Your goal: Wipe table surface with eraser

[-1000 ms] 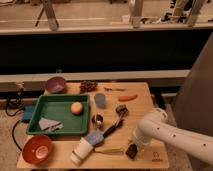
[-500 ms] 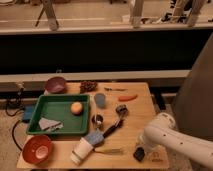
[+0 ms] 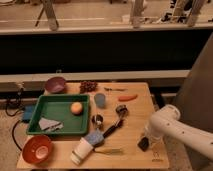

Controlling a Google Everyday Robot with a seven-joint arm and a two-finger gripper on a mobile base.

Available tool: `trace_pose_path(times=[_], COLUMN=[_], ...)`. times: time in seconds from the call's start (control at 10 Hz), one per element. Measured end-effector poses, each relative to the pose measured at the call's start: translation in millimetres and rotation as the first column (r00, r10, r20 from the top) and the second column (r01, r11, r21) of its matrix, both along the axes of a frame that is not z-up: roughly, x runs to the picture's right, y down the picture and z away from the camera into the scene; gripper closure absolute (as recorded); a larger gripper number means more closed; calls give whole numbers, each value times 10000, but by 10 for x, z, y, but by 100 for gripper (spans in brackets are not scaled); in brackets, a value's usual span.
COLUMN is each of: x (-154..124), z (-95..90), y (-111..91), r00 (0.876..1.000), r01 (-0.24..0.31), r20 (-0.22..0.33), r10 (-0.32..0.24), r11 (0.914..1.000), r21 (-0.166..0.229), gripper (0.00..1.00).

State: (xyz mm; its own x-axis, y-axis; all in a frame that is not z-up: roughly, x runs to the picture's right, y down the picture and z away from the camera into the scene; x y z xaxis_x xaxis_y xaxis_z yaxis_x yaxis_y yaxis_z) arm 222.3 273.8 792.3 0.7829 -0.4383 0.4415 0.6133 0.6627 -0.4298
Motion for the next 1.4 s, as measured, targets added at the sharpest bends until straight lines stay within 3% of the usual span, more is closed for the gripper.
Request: trace_pose_path(times=[0.3, 0.6, 0.8, 1.0, 1.4], x=[-325, -338, -403, -742, -1342], z=[107, 101, 70, -14, -189], y=[-91, -93, -71, -43, 78], r00=[9990, 9989, 9970, 9863, 9670], r01=[125, 95, 362, 984, 1798], r20=[428, 456, 696, 1378, 1993], r10=[-116, -85, -338, -902, -1588], r11=[9997, 9998, 9988, 9937, 9794], r21=[-200, -198, -323, -535, -921], gripper=[99, 99, 99, 99, 99])
